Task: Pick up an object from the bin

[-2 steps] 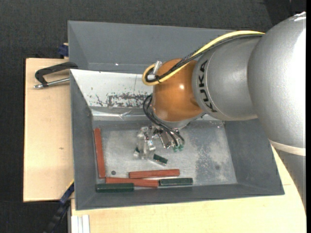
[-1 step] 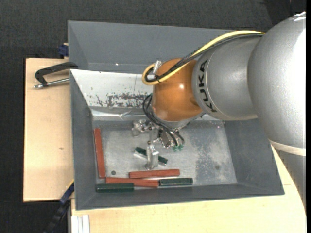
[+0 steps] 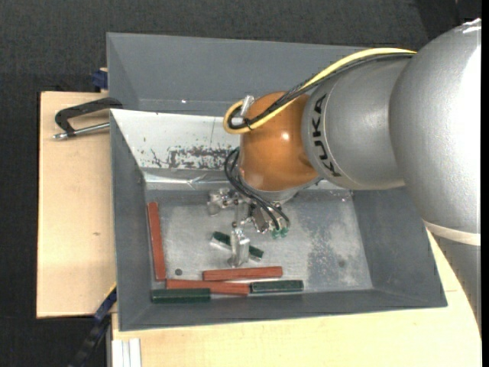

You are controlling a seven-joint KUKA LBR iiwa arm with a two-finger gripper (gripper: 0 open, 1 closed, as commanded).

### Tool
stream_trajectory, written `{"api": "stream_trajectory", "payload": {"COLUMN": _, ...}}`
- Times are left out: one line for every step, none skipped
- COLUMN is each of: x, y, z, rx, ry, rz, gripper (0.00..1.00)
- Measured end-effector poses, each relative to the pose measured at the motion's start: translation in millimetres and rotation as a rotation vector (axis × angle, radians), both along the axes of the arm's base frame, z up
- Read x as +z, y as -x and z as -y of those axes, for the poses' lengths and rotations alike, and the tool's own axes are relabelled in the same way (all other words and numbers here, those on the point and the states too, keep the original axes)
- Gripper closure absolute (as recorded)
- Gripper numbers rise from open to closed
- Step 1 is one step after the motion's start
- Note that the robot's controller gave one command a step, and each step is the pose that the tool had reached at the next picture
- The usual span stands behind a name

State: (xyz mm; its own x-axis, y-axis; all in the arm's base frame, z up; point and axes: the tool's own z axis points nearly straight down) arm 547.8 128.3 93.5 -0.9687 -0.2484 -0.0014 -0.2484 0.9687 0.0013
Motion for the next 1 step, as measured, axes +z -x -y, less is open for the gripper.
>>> {"api": "stream_trajectory", "payload": {"x": -22.8, "y": 5.8, "z": 54.3, "rx": 0.001, "ry": 0.001, "rz": -0.001, "gripper": 1.0}}
